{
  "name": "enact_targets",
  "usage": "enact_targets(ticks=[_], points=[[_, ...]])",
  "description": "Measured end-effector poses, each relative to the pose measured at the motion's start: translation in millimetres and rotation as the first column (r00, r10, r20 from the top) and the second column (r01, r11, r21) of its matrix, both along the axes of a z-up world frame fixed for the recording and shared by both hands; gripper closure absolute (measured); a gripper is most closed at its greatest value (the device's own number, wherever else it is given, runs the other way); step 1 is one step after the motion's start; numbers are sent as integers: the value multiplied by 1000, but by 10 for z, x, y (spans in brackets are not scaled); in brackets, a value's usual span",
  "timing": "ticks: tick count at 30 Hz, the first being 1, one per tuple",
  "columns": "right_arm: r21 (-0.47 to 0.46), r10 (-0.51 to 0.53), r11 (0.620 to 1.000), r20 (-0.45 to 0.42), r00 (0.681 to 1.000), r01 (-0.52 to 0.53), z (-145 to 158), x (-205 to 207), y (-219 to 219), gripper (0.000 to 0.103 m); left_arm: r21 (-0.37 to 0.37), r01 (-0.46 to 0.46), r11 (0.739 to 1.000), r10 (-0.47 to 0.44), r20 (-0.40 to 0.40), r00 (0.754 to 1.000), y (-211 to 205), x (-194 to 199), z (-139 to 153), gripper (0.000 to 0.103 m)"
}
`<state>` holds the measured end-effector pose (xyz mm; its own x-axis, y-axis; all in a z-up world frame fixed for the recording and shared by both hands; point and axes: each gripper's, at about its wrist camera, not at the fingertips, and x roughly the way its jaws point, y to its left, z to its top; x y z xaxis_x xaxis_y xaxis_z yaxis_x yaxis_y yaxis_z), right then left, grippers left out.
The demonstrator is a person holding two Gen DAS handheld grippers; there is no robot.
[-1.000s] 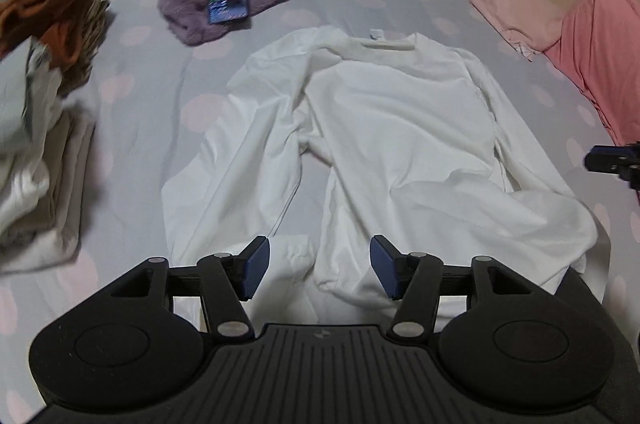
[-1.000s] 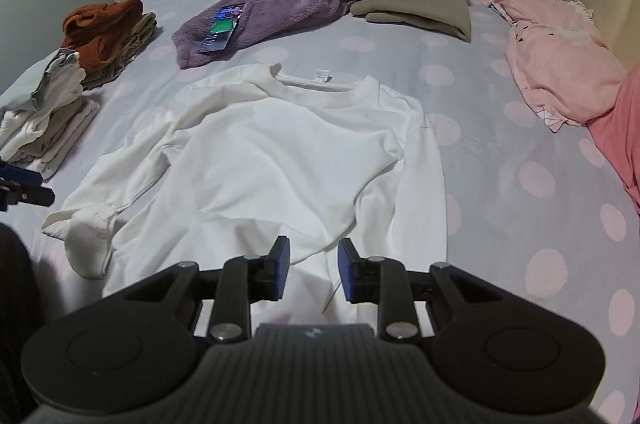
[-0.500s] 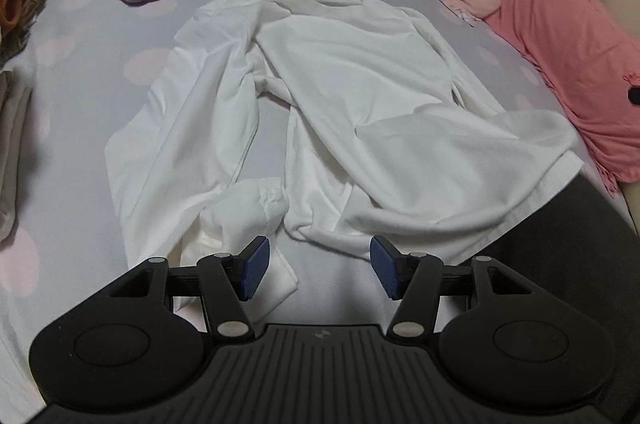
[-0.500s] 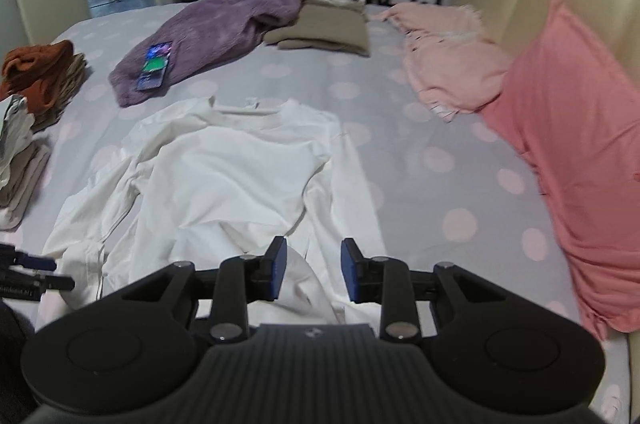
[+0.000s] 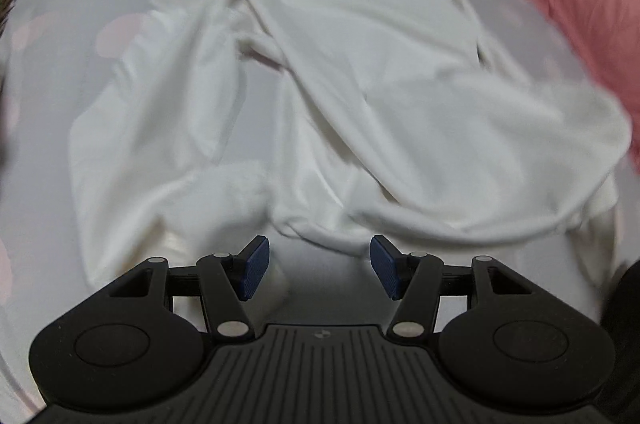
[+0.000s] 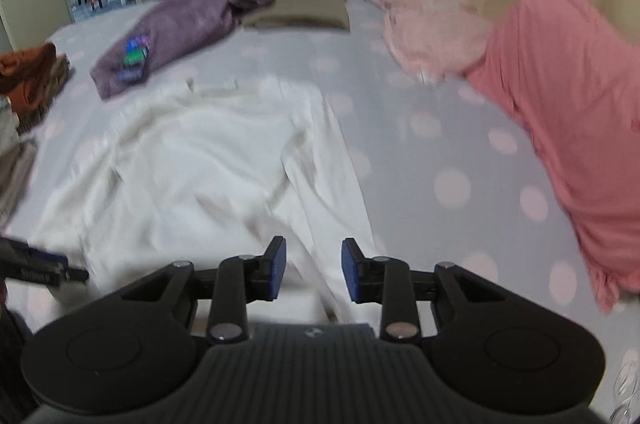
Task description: Fold clothes
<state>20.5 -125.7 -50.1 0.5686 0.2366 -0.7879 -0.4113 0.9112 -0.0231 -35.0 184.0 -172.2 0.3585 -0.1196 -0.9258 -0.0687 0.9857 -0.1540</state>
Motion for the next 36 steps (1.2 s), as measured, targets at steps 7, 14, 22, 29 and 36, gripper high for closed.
enact_targets(ticks=[7, 14, 22, 29, 36], points=[[-31, 311, 949, -46, 949, -313, -845, -174, 20, 57, 197, 13, 980, -12, -5, 1000, -762, 85, -99, 49], [-171, 511, 856, 121, 851, -489, -1222, 127, -3, 55, 394, 23, 919, -22, -8, 1000, -1547, 159, -192, 49], [-100, 608, 794, 128, 783, -600, -1333, 404, -388, 55, 434, -242, 868, 249, 41, 968, -1535, 220, -313, 49], [-109, 583, 812, 125, 803, -573, -1445, 222, -267, 52, 408, -177, 896, 133, 135, 982, -1381, 96, -338, 49], [-130, 436, 896, 81, 896, -424, -1549, 426, 13, 93, 233, -173, 957, 122, 217, 969, -1131, -32, -310, 58]])
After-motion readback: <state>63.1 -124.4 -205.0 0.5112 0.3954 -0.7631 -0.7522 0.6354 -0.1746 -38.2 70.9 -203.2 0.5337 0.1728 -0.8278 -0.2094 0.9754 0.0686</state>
